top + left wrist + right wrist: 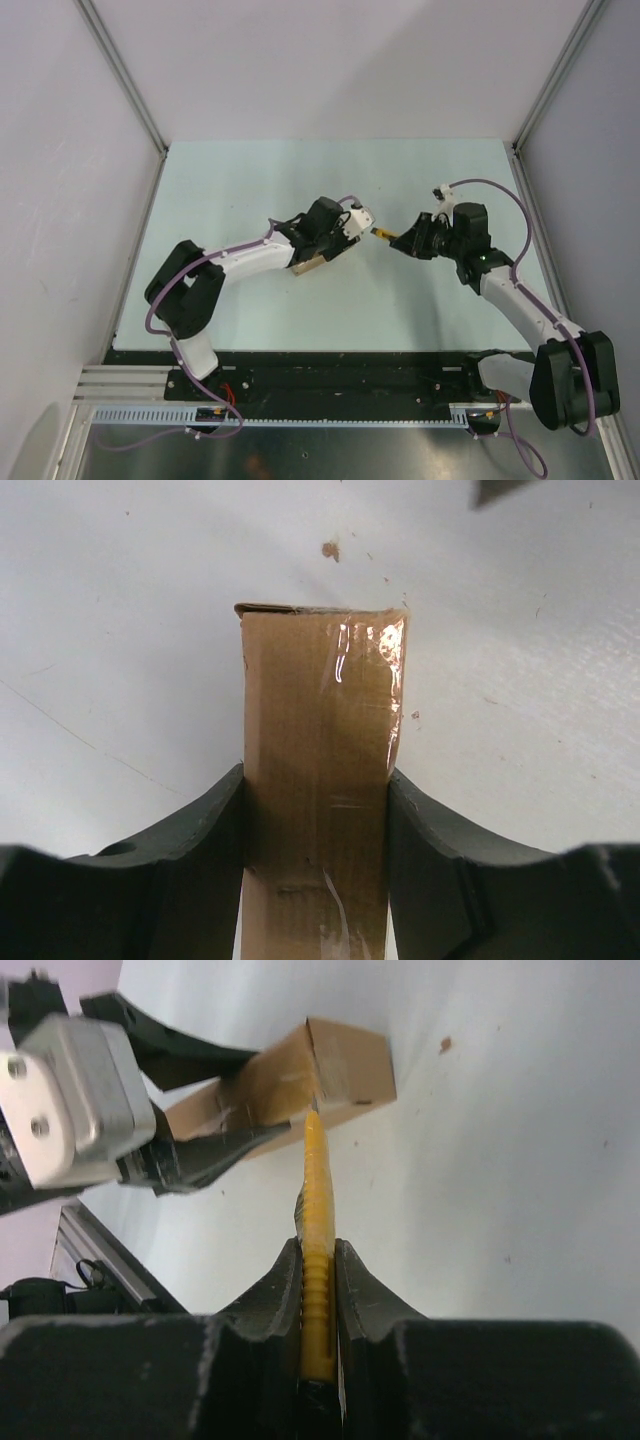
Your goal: Unpack the express box
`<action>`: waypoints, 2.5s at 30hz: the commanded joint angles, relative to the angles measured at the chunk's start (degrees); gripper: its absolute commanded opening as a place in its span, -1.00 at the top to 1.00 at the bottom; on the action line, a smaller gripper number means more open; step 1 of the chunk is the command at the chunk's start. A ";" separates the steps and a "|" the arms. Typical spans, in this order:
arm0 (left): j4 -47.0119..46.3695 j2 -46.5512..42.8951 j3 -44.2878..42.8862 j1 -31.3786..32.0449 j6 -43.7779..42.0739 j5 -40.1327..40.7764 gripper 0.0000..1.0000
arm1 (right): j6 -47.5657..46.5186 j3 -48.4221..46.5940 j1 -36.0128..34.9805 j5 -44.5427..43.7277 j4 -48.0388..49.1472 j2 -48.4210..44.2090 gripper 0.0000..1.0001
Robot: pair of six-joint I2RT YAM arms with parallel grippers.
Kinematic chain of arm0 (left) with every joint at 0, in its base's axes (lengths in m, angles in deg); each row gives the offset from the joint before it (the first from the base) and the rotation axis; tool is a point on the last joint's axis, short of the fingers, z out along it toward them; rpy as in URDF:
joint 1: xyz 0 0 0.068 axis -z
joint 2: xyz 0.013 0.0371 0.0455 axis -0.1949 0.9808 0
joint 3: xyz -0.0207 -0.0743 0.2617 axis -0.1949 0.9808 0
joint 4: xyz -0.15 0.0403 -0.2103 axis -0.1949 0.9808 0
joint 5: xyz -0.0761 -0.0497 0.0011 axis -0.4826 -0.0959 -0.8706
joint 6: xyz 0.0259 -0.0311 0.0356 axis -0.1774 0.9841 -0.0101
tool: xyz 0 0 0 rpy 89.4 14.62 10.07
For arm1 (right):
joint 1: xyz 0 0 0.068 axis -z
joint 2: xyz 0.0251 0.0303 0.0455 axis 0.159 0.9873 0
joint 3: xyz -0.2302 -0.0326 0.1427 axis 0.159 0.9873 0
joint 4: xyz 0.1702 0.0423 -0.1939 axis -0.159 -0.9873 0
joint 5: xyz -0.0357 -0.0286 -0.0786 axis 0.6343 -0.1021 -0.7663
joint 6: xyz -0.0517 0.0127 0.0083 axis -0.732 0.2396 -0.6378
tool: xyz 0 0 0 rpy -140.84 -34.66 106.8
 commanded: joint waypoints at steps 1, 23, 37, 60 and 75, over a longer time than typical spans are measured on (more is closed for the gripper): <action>4.23 -0.38 4.27 1.23 -0.04 -0.07 0.63 | 1.28 -2.94 0.01 0.06 10.32 3.97 1.00; 4.15 -0.73 6.64 2.46 1.37 1.60 0.67 | 1.47 -6.90 -4.83 -1.43 16.75 14.79 1.00; 4.15 -0.99 7.26 2.55 1.02 1.87 0.68 | 0.06 -7.87 -5.88 -2.23 14.38 17.08 1.00; 3.80 -0.11 7.53 2.55 1.10 2.83 0.71 | -5.13 -7.87 -7.46 -3.19 2.43 15.41 1.00; 3.88 0.41 7.53 2.46 0.93 3.71 0.74 | -7.24 -7.87 -6.85 -1.26 -3.46 13.30 1.00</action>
